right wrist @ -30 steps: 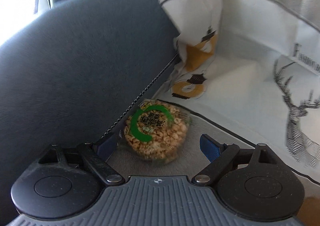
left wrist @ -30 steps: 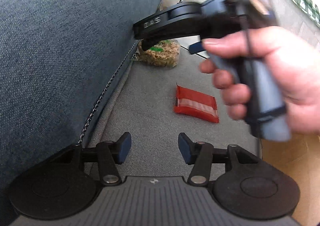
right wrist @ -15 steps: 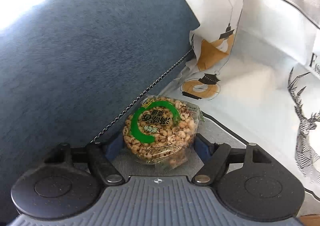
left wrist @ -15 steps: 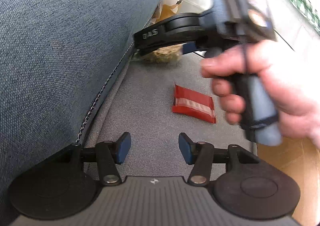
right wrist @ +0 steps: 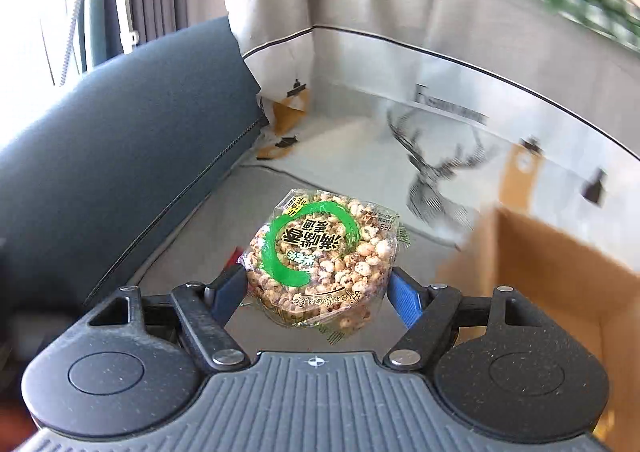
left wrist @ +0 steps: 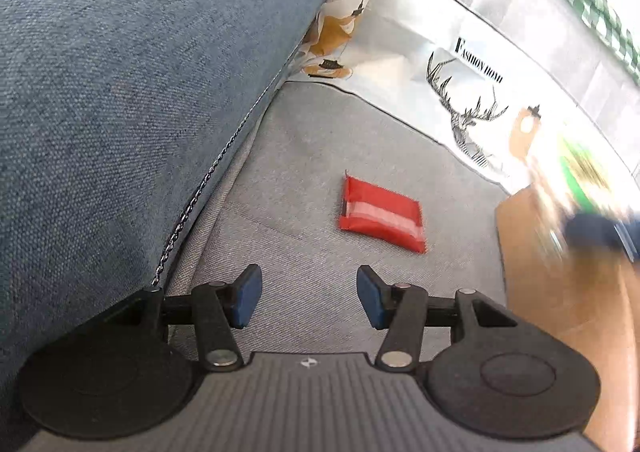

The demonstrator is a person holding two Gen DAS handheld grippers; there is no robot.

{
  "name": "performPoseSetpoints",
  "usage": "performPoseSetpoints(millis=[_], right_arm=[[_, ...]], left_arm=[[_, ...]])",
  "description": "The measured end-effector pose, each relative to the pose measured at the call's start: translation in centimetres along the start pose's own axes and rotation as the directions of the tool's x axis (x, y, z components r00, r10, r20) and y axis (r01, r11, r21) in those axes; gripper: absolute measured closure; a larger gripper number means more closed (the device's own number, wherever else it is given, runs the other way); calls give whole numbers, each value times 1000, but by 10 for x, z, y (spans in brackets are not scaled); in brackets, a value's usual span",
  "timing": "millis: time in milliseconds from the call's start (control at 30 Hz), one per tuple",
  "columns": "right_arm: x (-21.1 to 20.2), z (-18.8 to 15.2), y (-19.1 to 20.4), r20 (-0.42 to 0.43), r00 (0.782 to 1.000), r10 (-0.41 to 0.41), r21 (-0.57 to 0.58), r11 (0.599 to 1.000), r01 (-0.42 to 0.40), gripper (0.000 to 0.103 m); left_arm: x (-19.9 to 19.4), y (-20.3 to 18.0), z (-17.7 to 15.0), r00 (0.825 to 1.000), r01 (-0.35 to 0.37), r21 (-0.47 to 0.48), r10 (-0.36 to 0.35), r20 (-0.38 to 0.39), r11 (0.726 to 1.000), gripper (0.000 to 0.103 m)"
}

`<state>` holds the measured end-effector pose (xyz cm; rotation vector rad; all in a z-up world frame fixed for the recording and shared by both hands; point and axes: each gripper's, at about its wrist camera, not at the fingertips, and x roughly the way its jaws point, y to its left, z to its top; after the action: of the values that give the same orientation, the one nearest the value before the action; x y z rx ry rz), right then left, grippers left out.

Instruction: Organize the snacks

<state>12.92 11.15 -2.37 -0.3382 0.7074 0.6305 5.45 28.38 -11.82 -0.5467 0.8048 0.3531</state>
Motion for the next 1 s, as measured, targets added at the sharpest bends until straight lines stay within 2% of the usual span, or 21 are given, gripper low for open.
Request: performPoseSetpoints(millis=[133,267,367,433,533,700,800,867,933,1000], right_arm=[[-46,-46,3,15,1000,25,52,998,-26,25],[-67,-85,16,-2,997,78,42,996,-78,25],[-75,-108,26,-10,994,111,2,994,-111,25],[-76,-119,31,-22,988,151,-7,988,-151,25],[-71,-131,41,-17,982,190,-35,981,-190,25],[-48,-153,51,-33,974,225,-18,974,-225,25],[-33,-162,59,-79,976,202,-37,978,-205,25],[-25,-162,57,-105,977,184,-13,982,-186,25],[-20,-163,51,-125,979,158,14,987,-158,25],[-19,-164,46,-144,978,153,43,988,-148,25]], left_arm=[[-8,3,3,1000,29,-19,-29,12,999,46],[-13,5,4,997,75,-45,-75,1,996,47],[-15,4,4,997,73,-55,-73,-1,996,56],[-16,1,4,998,62,-52,-62,2,997,65],[-18,-4,6,999,43,-36,-42,18,998,72],[-16,-9,12,999,28,-14,-27,25,1000,72],[-10,-18,16,999,51,23,-51,19,998,72],[-4,-32,19,998,52,70,-54,19,996,67],[3,-48,22,999,43,123,-46,26,991,49],[13,-65,23,999,20,171,-26,31,985,36]])
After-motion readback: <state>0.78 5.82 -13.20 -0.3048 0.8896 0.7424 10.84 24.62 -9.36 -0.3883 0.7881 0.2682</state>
